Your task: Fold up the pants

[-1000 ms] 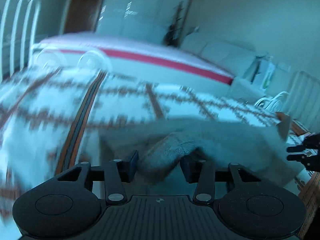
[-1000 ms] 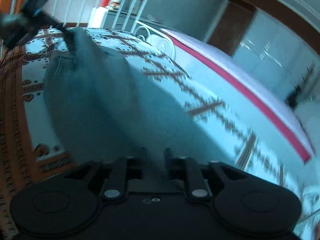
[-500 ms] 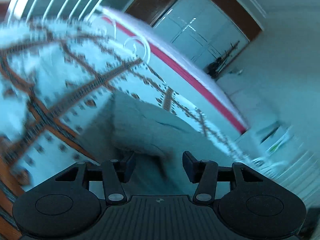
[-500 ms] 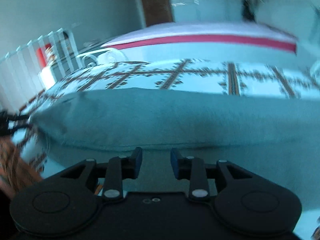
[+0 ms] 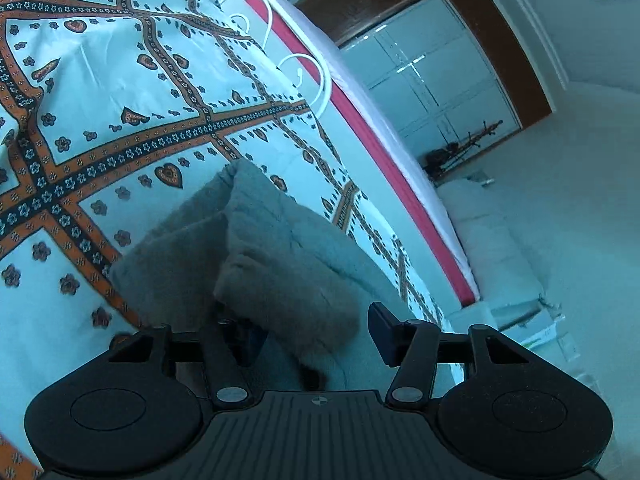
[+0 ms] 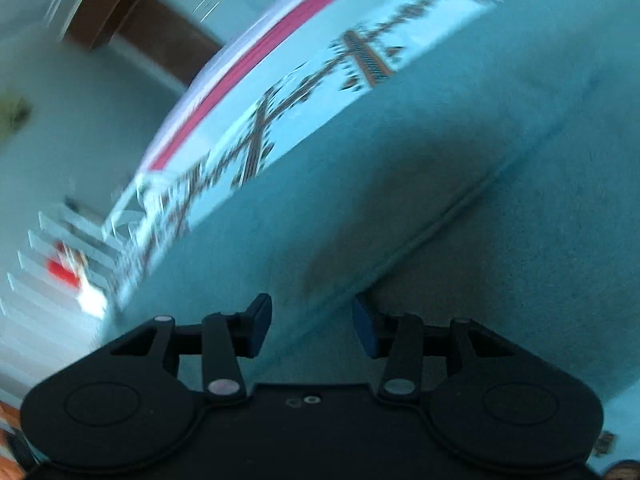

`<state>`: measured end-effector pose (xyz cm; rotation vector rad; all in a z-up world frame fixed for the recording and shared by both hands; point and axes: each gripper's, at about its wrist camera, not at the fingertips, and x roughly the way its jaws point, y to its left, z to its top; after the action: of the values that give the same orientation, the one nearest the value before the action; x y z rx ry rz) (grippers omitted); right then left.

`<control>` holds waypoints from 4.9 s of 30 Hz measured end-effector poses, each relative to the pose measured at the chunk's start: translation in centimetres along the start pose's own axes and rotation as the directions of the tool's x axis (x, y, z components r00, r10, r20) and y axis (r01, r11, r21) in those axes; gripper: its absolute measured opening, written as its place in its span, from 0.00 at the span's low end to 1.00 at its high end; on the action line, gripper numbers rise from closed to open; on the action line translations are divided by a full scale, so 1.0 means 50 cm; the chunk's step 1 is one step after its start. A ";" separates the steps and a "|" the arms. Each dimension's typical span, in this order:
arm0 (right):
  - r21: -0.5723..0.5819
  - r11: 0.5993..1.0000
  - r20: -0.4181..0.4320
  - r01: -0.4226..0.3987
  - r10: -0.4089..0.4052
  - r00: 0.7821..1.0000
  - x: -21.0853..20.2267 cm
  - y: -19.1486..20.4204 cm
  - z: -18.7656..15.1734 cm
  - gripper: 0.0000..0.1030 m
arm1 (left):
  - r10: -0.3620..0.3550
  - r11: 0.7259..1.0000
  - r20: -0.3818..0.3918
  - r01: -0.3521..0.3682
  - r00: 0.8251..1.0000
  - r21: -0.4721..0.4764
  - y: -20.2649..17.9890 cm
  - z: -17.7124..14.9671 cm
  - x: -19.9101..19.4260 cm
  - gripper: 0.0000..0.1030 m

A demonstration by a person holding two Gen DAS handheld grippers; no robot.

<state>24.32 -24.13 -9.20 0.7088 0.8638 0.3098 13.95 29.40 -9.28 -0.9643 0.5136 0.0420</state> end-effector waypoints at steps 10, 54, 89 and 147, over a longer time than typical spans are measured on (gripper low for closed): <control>-0.116 0.992 0.115 -0.052 0.065 0.991 -0.092 0.043 0.018 0.00 | -0.140 0.985 0.015 0.138 0.990 0.103 -0.034 0.088 -0.023 0.29; -0.346 0.937 -0.109 0.051 -0.094 0.990 -0.076 0.039 -0.067 0.10 | 0.240 0.866 -0.008 -0.210 0.971 0.453 -0.021 0.038 -0.010 0.44; 0.000 0.975 0.132 0.220 -0.218 0.967 -0.235 -0.258 0.188 0.22 | 0.512 0.583 -0.038 -0.314 0.858 0.750 -0.279 -0.253 0.174 1.00; -0.044 0.966 0.122 0.253 -0.247 0.961 -0.307 -0.272 0.116 0.15 | 0.430 0.587 0.086 -0.351 0.899 0.729 -0.335 -0.297 0.159 1.00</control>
<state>18.88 -44.58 -6.91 0.5493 0.8199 0.0666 19.34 6.44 -6.60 -0.0314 0.7552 0.1751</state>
